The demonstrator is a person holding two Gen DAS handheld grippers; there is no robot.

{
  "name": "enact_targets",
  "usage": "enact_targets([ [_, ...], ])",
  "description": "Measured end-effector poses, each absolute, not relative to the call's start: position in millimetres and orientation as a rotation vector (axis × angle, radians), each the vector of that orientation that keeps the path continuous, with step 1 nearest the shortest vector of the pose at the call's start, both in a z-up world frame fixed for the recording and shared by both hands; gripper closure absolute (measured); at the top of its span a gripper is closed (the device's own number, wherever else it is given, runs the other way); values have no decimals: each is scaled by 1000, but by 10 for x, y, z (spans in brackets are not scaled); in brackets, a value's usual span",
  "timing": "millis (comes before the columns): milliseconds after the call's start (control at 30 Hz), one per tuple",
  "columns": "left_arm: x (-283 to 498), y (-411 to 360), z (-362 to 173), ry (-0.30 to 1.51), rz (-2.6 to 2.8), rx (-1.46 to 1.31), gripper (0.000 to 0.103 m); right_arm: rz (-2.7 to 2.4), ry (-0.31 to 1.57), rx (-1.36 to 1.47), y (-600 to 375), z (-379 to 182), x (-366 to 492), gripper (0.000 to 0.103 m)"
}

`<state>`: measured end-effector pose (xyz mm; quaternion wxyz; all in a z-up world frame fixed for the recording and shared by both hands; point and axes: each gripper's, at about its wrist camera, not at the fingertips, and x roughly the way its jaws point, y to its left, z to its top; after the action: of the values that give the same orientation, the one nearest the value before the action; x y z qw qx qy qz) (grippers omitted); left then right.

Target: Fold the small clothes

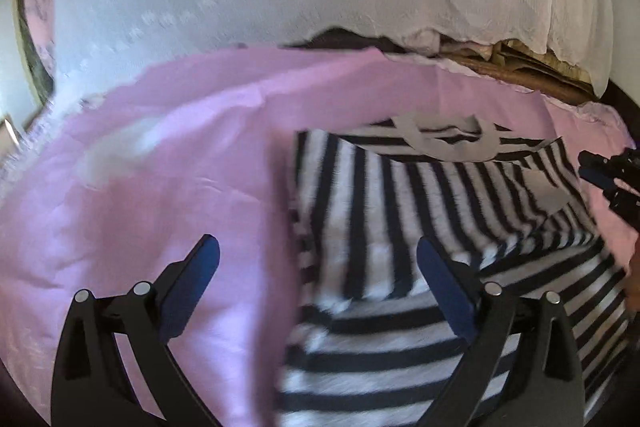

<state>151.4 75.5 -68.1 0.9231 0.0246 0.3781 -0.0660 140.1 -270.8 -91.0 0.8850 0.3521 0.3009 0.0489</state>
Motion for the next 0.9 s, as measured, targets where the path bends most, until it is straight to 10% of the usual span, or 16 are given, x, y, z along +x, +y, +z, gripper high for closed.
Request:
enact_targets([
  [233, 1984, 481, -1157, 949, -128, 58, 4, 232, 745, 674, -2289, -1094, 1753, 76],
  [433, 1984, 649, -1246, 975, -174, -74, 4, 168, 809, 707, -2426, -1367, 1821, 103],
  [633, 1756, 571, -1096, 951, -246, -43, 5, 228, 775, 635, -2214, -1124, 1639, 63],
  [900, 1630, 643, -1167, 981, -242, -113, 5, 193, 756, 580, -2136, -1056, 1465, 67],
])
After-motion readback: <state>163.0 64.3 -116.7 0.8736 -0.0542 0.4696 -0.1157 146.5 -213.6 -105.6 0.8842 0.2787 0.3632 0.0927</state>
